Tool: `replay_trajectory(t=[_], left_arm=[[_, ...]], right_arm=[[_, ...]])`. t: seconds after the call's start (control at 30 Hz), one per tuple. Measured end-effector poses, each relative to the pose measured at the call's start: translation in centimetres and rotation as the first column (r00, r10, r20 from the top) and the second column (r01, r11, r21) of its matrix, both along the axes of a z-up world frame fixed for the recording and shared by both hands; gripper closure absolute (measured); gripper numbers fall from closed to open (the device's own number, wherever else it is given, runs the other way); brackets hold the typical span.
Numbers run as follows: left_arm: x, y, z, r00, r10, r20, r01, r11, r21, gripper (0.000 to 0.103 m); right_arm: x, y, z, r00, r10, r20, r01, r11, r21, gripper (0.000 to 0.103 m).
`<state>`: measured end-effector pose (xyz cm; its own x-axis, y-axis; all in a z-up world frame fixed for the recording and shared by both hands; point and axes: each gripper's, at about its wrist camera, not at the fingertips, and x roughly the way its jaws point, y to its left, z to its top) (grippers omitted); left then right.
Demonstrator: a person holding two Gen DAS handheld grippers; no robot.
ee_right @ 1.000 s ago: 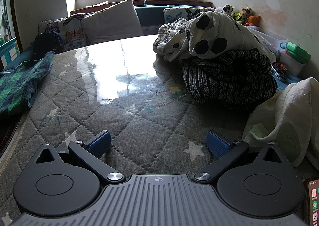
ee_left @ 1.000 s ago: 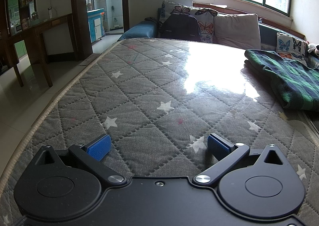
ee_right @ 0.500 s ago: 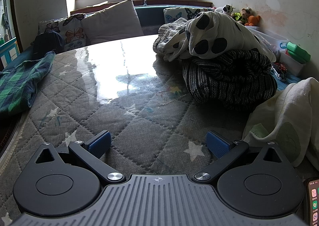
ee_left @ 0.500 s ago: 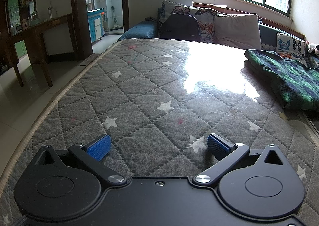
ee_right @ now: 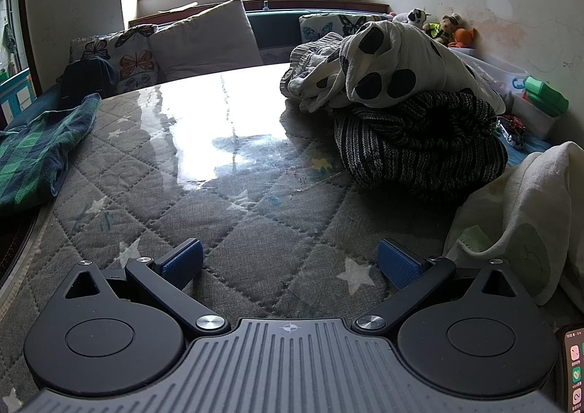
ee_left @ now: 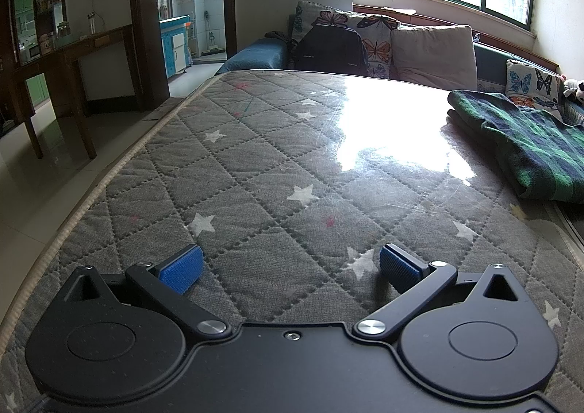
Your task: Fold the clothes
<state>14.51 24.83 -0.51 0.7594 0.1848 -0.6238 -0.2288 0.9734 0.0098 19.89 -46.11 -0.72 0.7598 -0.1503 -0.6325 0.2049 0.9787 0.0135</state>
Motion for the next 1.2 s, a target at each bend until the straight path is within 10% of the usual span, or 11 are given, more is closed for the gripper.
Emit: replay_trajectory(t=[1.2], left_arm=[[0.0,0.01,0.0,1.0,0.0,0.0,0.0,1.0,0.0,0.0]], right_arm=[[-0.14,-0.62,0.04,1.0,0.001,-0.001,-0.001,1.0,0.0,0.0]])
